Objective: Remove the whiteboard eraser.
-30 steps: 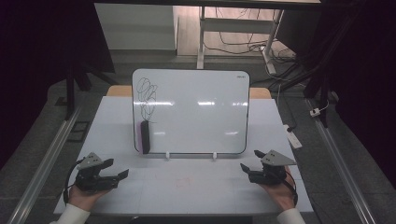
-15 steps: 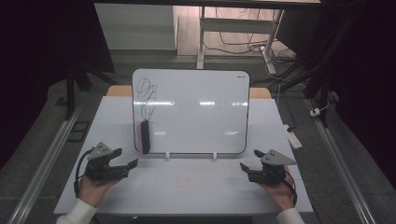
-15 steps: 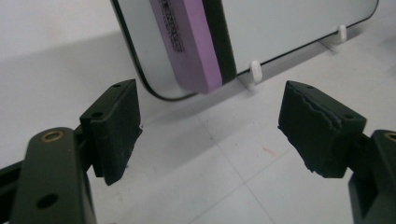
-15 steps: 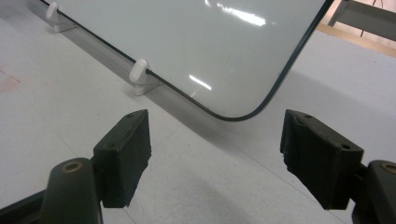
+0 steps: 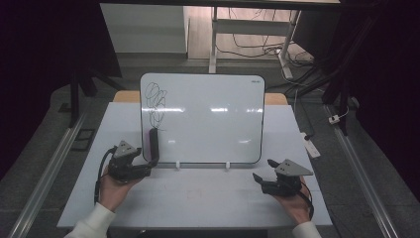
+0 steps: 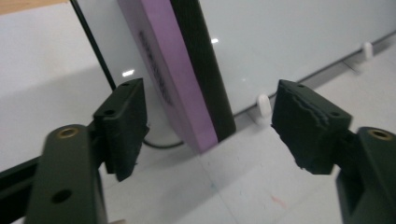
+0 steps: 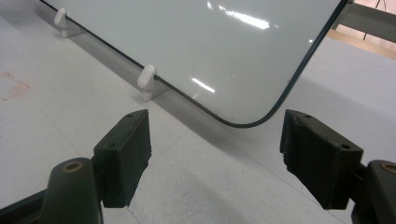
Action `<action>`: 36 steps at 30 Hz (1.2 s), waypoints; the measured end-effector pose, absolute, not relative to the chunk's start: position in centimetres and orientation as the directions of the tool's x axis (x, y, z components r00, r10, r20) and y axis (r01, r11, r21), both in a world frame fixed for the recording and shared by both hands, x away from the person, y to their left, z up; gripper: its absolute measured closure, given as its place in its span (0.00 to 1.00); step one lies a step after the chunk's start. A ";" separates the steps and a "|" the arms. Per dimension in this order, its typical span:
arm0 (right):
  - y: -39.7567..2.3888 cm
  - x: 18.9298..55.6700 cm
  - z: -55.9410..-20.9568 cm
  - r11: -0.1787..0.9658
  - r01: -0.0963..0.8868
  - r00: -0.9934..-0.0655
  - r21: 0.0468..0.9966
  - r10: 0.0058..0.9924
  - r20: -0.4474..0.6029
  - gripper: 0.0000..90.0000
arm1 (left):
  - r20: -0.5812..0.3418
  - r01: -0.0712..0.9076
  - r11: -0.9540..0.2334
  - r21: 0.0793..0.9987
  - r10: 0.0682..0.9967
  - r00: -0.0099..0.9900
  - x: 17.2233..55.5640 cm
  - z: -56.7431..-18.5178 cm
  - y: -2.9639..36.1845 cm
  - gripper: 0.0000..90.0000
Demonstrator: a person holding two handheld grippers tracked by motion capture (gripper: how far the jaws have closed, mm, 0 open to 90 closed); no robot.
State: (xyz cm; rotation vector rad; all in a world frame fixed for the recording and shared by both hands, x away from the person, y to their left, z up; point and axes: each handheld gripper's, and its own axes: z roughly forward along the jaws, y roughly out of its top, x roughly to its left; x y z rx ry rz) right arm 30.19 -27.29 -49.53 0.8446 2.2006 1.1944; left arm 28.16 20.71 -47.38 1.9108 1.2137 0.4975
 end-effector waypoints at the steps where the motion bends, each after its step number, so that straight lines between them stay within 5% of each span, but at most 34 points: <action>1: -27.3 30.2 -49.5 0.424 0.284 -0.686 0.860 0.716 -0.127 0.27 | -0.086 0.568 -0.214 0.795 0.887 0.454 28.4 -47.3 20.5 0.32; 21: -27.4 30.3 -49.8 0.426 0.298 -0.672 0.854 0.729 -0.129 0.27 | -0.062 0.594 -0.140 0.792 0.950 0.307 29.1 -47.3 19.1 0.72; 36: -27.2 30.2 -49.3 0.391 0.300 -0.676 0.870 0.731 -0.095 0.28 | -0.024 0.527 -0.214 0.823 0.913 0.407 26.4 -45.9 18.6 0.75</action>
